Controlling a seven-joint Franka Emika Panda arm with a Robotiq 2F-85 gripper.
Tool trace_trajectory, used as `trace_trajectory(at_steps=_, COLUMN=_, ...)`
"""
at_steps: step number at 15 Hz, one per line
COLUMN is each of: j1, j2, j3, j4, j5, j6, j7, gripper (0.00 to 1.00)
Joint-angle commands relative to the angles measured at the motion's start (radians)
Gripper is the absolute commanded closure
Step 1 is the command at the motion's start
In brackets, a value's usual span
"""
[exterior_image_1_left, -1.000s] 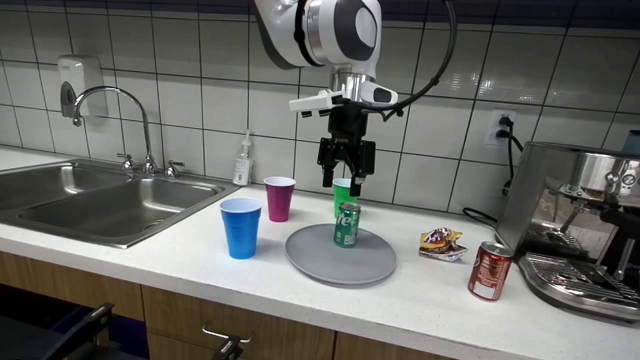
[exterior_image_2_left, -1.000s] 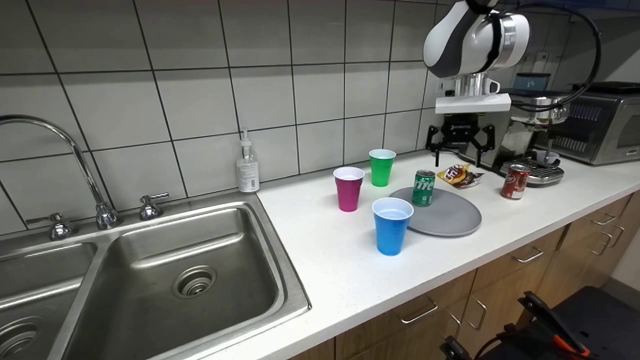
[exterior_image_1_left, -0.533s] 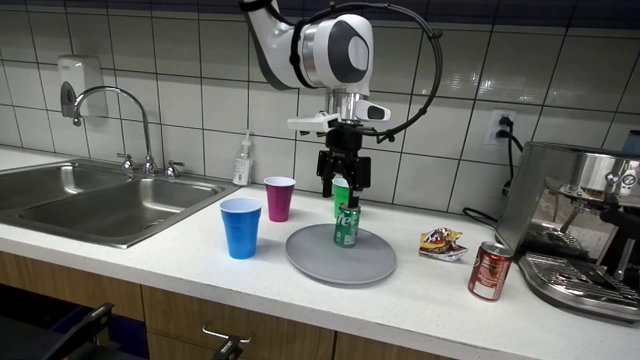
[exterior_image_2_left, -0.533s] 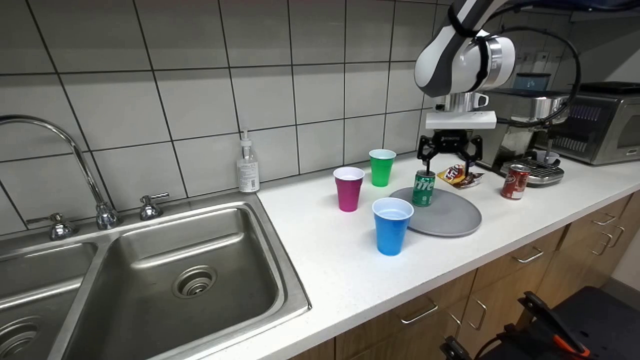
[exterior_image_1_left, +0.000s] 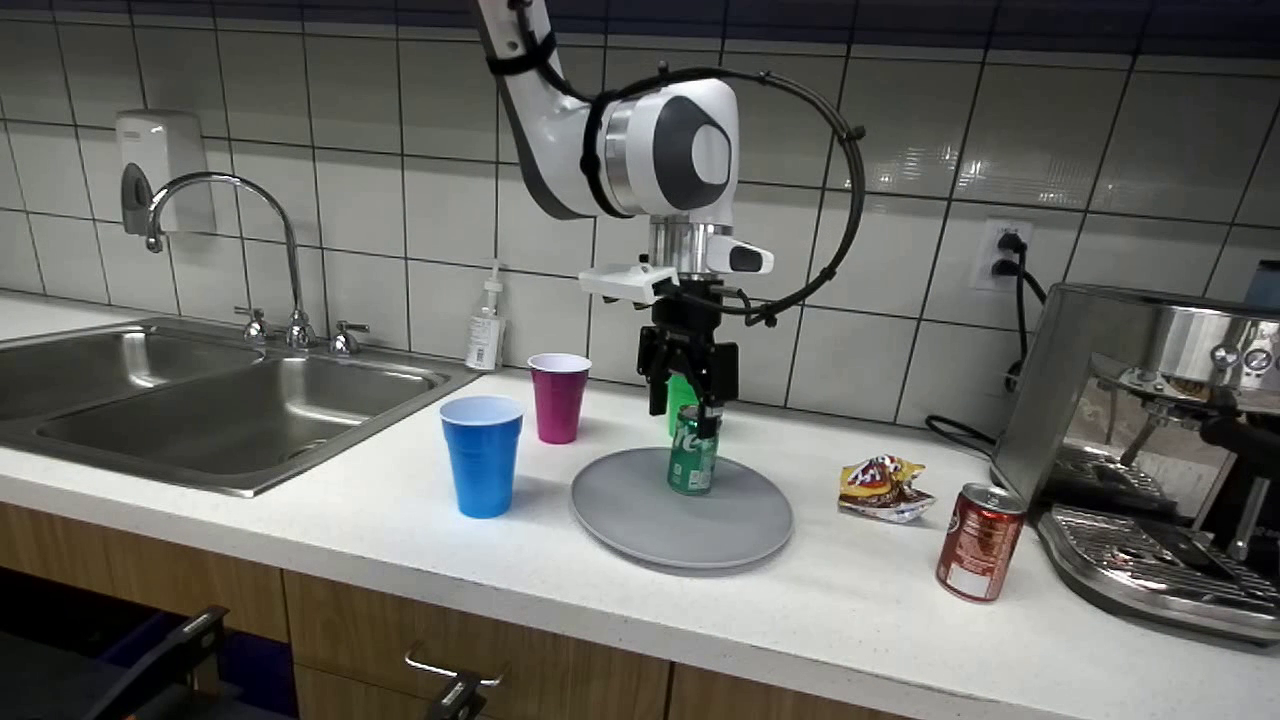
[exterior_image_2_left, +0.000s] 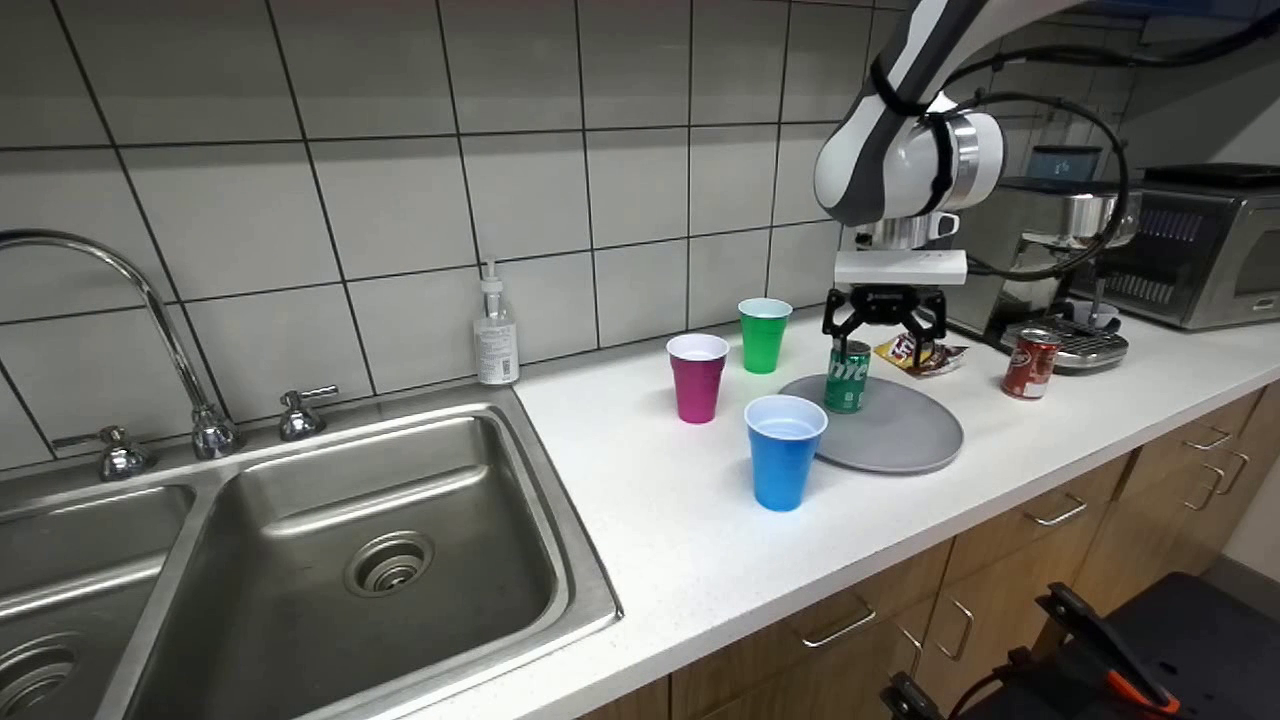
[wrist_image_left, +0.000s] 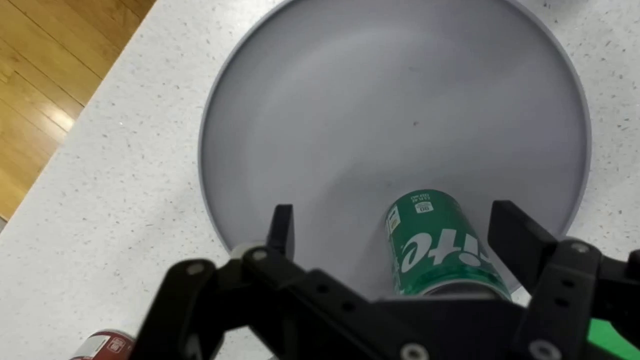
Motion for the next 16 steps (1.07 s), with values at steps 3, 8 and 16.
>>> trace_trajectory(at_steps=3, j1=0.019, j2=0.094, j3=-0.003, j4=0.103, j5=0.02, j6=-0.005, j7=0.056, gripper=0.0)
trace_trajectory(at_steps=8, j1=0.026, j2=0.164, j3=-0.005, j4=0.184, j5=0.036, j6=-0.018, j7=0.08, gripper=0.0)
trace_trajectory(at_steps=16, j1=0.025, j2=0.243, j3=-0.012, j4=0.283, j5=0.069, j6=-0.031, j7=0.1, gripper=0.0)
